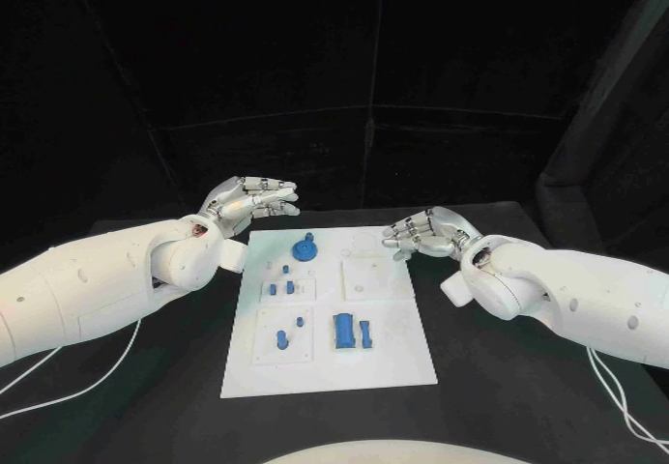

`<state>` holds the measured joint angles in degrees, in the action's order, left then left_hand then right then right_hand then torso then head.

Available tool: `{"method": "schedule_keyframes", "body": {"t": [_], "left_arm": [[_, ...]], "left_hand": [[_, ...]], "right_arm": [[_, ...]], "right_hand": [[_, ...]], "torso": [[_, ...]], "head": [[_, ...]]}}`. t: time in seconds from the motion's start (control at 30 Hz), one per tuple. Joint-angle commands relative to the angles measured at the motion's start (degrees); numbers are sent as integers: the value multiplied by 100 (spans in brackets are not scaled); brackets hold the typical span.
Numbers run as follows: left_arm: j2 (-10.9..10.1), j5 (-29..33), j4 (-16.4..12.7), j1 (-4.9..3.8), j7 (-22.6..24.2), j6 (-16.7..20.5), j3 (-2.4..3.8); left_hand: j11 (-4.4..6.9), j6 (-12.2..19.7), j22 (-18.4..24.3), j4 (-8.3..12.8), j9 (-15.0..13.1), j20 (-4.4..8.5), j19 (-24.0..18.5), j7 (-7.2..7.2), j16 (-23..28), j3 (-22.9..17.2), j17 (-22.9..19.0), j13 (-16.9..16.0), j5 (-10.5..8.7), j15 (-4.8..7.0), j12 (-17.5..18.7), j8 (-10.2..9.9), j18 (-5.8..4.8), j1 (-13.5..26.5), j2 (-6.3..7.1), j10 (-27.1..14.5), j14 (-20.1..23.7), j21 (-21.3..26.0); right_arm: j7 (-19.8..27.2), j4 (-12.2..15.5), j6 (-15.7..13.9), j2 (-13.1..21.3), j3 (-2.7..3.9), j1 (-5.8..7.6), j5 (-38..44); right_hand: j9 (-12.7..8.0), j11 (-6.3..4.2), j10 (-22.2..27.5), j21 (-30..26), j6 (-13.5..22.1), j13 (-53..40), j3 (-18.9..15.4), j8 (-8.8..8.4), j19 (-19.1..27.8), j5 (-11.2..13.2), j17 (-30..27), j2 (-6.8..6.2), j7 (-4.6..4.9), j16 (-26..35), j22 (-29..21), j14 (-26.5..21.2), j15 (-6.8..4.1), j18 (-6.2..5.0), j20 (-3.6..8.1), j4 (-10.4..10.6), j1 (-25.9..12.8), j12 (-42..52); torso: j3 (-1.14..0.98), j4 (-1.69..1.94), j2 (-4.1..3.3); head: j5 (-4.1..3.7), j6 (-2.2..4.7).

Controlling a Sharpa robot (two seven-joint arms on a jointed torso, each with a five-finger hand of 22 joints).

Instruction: Assemble the parts on the task board

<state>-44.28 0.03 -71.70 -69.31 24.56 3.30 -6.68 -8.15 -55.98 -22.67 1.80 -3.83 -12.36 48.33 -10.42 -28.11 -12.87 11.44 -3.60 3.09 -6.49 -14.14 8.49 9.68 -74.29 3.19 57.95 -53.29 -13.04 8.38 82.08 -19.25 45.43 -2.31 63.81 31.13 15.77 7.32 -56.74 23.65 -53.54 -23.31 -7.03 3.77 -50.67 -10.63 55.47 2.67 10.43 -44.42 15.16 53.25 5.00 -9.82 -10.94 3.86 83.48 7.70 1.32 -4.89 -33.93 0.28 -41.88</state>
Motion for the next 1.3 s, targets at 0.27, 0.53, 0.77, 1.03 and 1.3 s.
{"method": "schedule_keyframes", "body": {"t": [0.27,0.53,0.77,1.03,1.3], "left_arm": [[620,757,871,45,475,577,-14],[678,499,868,84,252,463,3],[554,412,402,228,299,1089,118],[270,214,-661,556,406,2517,381],[33,48,-1549,830,495,3710,600]], "left_hand": [[-272,112,654,-54,8,-396,-760,131,1237,380,-553,2,-28,-302,577,-275,86,-26,-119,-189,238,768],[145,2201,1310,-180,383,225,-2294,463,1916,752,-1144,360,-309,58,936,-849,-290,2806,-319,-2324,2136,1304],[304,3007,1536,-180,383,465,-2895,601,2128,875,-1144,360,-309,198,1414,-849,-422,3902,-319,-3146,2893,1304],[815,3726,1739,-180,383,679,-3434,1042,2317,1287,-1144,360,-309,649,1414,-849,-505,4881,-319,-3878,3569,1304],[815,4254,2267,-180,383,1236,-3829,1042,2811,1287,-1144,360,-309,649,1414,-849,-968,5599,-319,-4423,4065,1304]], "right_arm": [[1787,-1769,594,-963,187,85,-1942],[1413,-1811,223,-1029,198,55,-1631],[1581,-1210,-403,-808,206,-42,-1973],[1937,58,-1726,-342,222,-247,-2697],[2127,737,-2434,-92,231,-356,-3084]], "right_hand": [[-825,98,-303,-1167,-120,1602,-23,-9,-689,-2,-254,148,-100,2143,-862,726,6,-84,-98,-419,-189,-404],[-1577,-248,1931,-1690,1938,2331,244,-377,1316,395,-2266,-267,-435,3223,-1516,-1380,-500,296,396,-386,-3323,-770],[-1577,-732,2813,-1846,2744,2331,703,-377,2201,553,-3041,-267,-579,3512,-1516,-2311,-500,427,561,-386,-4506,-770],[-1577,-732,3608,-2365,3469,2331,703,-377,2999,1063,-3738,-267,-1043,3769,-1516,-3150,-500,518,1094,-386,-5573,-770],[-1577,-732,4187,-2365,3998,2331,703,-377,3578,1063,-4245,-267,-1043,3957,-1516,-3761,-500,982,1094,-386,-6352,-770]], "torso": [[-5,1,195],[-15,48,181],[-92,337,243],[-132,489,275],[-132,489,275]], "head": [[54,387],[40,427],[-5,639],[-28,750],[-28,750]]}}
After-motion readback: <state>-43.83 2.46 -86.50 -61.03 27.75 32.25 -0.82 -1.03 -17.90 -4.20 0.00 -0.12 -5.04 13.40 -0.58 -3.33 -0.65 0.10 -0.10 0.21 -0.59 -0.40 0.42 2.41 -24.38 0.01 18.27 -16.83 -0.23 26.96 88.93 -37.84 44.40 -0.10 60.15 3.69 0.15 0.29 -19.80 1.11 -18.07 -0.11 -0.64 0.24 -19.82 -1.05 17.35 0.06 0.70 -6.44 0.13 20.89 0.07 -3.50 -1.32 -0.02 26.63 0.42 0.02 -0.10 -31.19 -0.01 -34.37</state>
